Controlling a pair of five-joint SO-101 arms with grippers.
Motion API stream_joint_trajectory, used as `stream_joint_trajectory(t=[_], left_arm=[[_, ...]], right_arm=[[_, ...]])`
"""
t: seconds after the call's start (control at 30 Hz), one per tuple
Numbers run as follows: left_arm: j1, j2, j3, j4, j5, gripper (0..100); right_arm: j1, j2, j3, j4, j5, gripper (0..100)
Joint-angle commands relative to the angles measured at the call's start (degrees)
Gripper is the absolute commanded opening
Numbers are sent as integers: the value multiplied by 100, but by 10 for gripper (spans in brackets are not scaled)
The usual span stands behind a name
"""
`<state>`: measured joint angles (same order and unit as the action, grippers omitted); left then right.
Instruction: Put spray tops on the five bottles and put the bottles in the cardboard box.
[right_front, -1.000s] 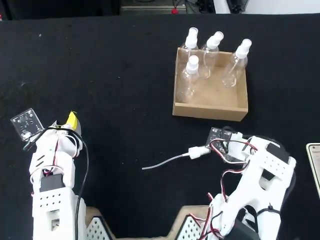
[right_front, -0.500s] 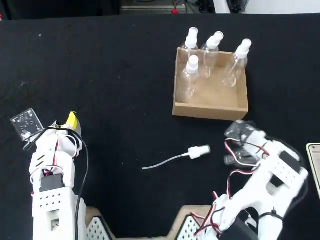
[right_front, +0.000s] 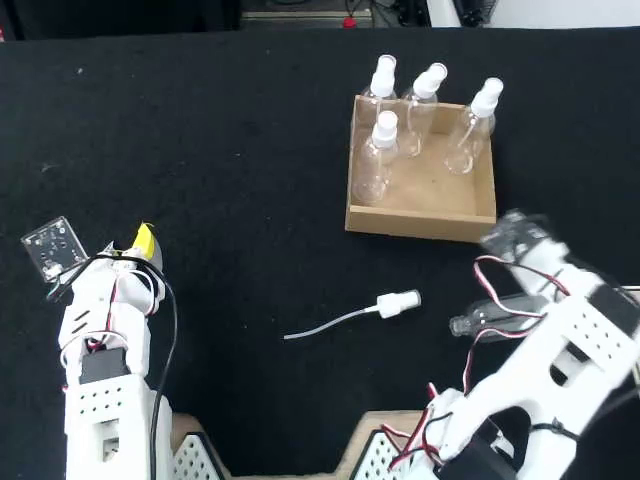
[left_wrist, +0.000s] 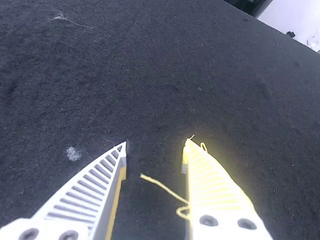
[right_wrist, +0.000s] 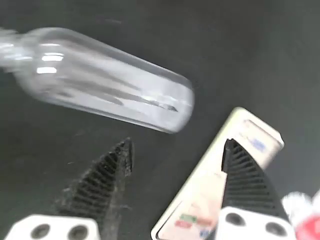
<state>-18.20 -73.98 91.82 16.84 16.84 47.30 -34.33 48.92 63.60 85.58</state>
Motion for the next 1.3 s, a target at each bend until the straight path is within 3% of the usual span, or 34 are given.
stream_joint_trajectory(t=[0.0, 0.1, 0.2, 0.43, 0.93, 1.17, 1.27], left_arm=[[13, -79, -48, -114, 9, 177], [13, -79, -48, -114, 9, 177], [13, -79, -57, -114, 9, 177], [13, -79, -66, -114, 9, 177], [13, -79, -57, -114, 9, 177], [13, -79, -57, -114, 9, 177], [13, -79, -57, -114, 9, 177]], right_arm=[[-448, -40, -382, 1319, 1609, 262], [-571, -40, -330, 1653, 2576, 262], [-633, -13, -145, 1248, 3033, 259], [-756, -31, 901, -932, 2532, 259], [-993, -31, 2176, -1890, 2505, 257], [-422, -31, 2167, -1934, 1152, 47], [-149, -31, 2167, -1890, 624, 33]])
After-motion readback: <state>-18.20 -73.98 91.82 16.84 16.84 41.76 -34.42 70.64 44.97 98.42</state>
